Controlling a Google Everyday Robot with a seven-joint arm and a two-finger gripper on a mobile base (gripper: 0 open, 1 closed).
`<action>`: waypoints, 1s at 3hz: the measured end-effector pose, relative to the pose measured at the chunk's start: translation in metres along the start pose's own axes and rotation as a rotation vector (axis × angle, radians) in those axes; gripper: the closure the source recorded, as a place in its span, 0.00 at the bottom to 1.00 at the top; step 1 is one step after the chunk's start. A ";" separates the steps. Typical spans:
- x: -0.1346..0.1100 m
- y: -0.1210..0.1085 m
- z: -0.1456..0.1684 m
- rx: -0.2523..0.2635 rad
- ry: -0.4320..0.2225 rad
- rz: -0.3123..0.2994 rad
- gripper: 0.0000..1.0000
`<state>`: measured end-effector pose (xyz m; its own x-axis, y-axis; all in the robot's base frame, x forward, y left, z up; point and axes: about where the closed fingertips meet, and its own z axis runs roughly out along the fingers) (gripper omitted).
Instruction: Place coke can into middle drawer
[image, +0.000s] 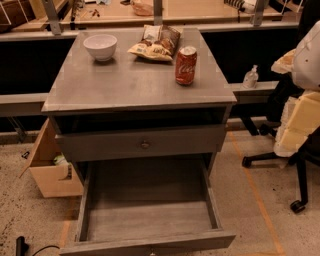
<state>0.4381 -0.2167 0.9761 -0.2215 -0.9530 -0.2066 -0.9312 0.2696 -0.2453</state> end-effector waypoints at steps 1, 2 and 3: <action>0.000 0.000 0.000 0.000 0.000 0.000 0.00; 0.001 -0.016 0.006 0.024 -0.066 0.038 0.00; 0.007 -0.058 0.025 0.069 -0.222 0.086 0.00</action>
Offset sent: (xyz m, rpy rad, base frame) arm 0.0489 -0.0153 -0.0091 0.1959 -0.0831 -0.0713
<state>0.4973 -0.2355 0.9651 -0.2231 -0.8746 -0.4304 -0.8880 0.3644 -0.2803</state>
